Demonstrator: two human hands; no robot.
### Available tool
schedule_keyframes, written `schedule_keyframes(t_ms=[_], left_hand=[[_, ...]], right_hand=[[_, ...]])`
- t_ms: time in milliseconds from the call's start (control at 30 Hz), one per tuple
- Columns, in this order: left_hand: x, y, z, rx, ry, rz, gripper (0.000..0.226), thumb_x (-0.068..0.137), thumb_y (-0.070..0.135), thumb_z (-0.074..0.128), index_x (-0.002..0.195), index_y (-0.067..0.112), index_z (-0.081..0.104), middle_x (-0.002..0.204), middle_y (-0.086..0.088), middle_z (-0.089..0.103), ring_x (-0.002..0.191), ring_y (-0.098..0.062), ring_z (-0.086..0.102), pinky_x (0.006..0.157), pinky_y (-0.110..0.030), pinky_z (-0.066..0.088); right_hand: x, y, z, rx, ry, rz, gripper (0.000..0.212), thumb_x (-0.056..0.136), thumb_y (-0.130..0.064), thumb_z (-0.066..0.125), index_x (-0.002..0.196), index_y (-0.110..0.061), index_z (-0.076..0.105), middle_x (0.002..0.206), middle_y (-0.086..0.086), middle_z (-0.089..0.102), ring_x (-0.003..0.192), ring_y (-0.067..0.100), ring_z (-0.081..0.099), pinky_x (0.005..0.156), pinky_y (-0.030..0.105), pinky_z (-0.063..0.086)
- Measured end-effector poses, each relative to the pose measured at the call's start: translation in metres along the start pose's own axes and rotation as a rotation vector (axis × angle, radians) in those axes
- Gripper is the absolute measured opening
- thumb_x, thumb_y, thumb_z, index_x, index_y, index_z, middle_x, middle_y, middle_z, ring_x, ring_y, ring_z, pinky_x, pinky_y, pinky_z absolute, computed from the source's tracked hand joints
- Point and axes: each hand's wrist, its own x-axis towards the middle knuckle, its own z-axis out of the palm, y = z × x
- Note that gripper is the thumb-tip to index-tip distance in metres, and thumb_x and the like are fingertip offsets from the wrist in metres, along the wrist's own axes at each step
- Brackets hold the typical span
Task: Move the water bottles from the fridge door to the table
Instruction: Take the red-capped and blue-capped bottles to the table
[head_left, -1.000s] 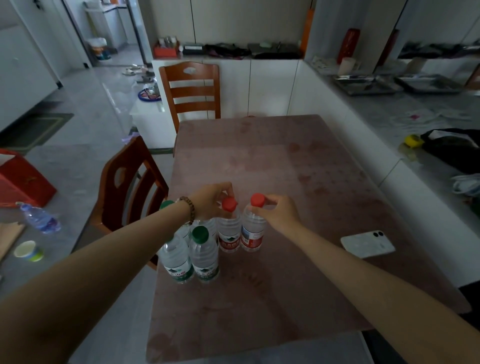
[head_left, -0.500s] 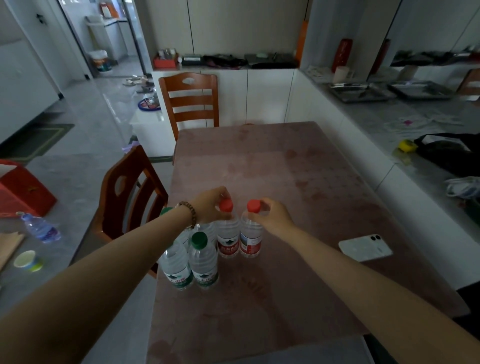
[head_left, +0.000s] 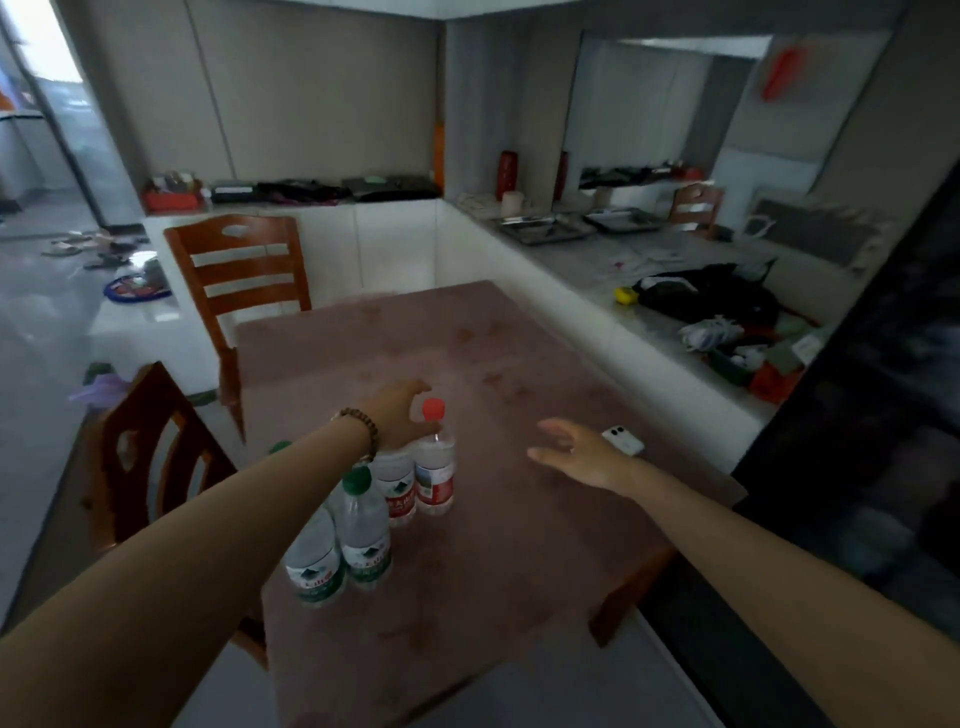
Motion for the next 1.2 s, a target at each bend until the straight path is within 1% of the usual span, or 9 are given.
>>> schedule_keyframes(t_ms=[100,200,333,433,600,800,1000,1100,1200], left_hand=[[-0.032,0.017,0.008,0.041,-0.035,0.136,0.067,0.085,0.049,0.057,0.138,0.013,0.036,0.143,-0.011,0.042,0.125,-0.029,0.045,0.104,-0.039,0.037],[-0.078,0.029,0.023,0.113,-0.117,0.275,0.077,0.084,0.058,0.052,0.144,0.016,0.029,0.146,-0.010,0.038,0.130,-0.028,0.040,0.107,-0.040,0.035],[-0.141,0.045,0.032,0.118,-0.179,0.330,0.082,0.081,0.063,0.052,0.145,0.019,0.027,0.149,-0.008,0.036,0.133,-0.025,0.039,0.108,-0.036,0.033],[-0.182,0.075,0.030,0.146,-0.171,0.402,0.081,0.079,0.064,0.053,0.143,0.019,0.031,0.149,-0.006,0.035,0.134,-0.024,0.037,0.109,-0.035,0.033],[-0.262,0.158,0.031,0.182,-0.145,0.633,0.075,0.082,0.065,0.044,0.142,0.021,0.033,0.149,-0.002,0.036,0.133,-0.022,0.038,0.106,-0.037,0.036],[-0.387,0.271,0.041,0.165,-0.034,0.857,0.063,0.087,0.065,0.033,0.134,0.023,0.042,0.131,0.000,0.052,0.113,-0.020,0.054,0.090,-0.034,0.048],[-0.538,0.371,0.057,0.073,0.034,1.045,0.061,0.086,0.067,0.032,0.128,0.026,0.048,0.127,0.001,0.055,0.109,-0.018,0.055,0.085,-0.034,0.048],[-0.618,0.423,0.063,0.157,0.106,1.201,0.055,0.087,0.063,0.034,0.120,0.023,0.052,0.114,0.000,0.063,0.100,-0.018,0.060,0.079,-0.032,0.048],[-0.688,0.472,0.073,0.208,0.267,1.335,0.051,0.088,0.060,0.037,0.116,0.021,0.054,0.108,-0.006,0.066,0.098,-0.024,0.061,0.080,-0.032,0.048]], right_hand=[[-0.079,0.012,-0.013,-0.064,0.105,0.112,0.065,0.083,-0.048,0.063,0.139,-0.026,0.038,0.144,-0.001,0.039,0.131,0.019,0.039,0.098,0.029,0.039],[-0.176,0.019,-0.004,-0.136,0.255,0.197,0.065,0.085,-0.043,0.063,0.140,-0.019,0.038,0.148,0.004,0.037,0.133,0.022,0.038,0.102,0.029,0.035],[-0.311,0.006,0.012,-0.261,0.241,0.306,0.071,0.088,-0.043,0.059,0.145,-0.018,0.026,0.154,0.005,0.024,0.137,0.021,0.029,0.105,0.021,0.026],[-0.408,-0.013,0.009,-0.303,0.293,0.385,0.080,0.086,-0.049,0.057,0.149,-0.025,0.013,0.158,-0.001,0.011,0.142,0.020,0.019,0.114,0.030,0.021],[-0.553,-0.038,-0.001,-0.341,0.475,0.464,0.076,0.085,-0.053,0.057,0.146,-0.031,0.019,0.156,-0.002,0.018,0.140,0.020,0.027,0.111,0.033,0.029],[-0.700,-0.059,-0.002,-0.399,0.545,0.510,0.066,0.086,-0.052,0.056,0.142,-0.033,0.027,0.141,-0.003,0.046,0.121,0.016,0.049,0.098,0.028,0.039],[-0.865,-0.067,0.013,-0.515,0.604,0.522,0.058,0.085,-0.045,0.060,0.137,-0.033,0.038,0.133,-0.003,0.052,0.116,0.017,0.054,0.101,0.031,0.042],[-0.954,-0.058,0.010,-0.544,0.598,0.638,0.057,0.087,-0.041,0.060,0.138,-0.028,0.039,0.139,0.001,0.049,0.122,0.019,0.051,0.105,0.031,0.038],[-1.021,-0.045,-0.004,-0.636,0.602,0.765,0.061,0.089,-0.038,0.058,0.142,-0.023,0.034,0.148,0.003,0.040,0.131,0.023,0.043,0.110,0.035,0.032]])
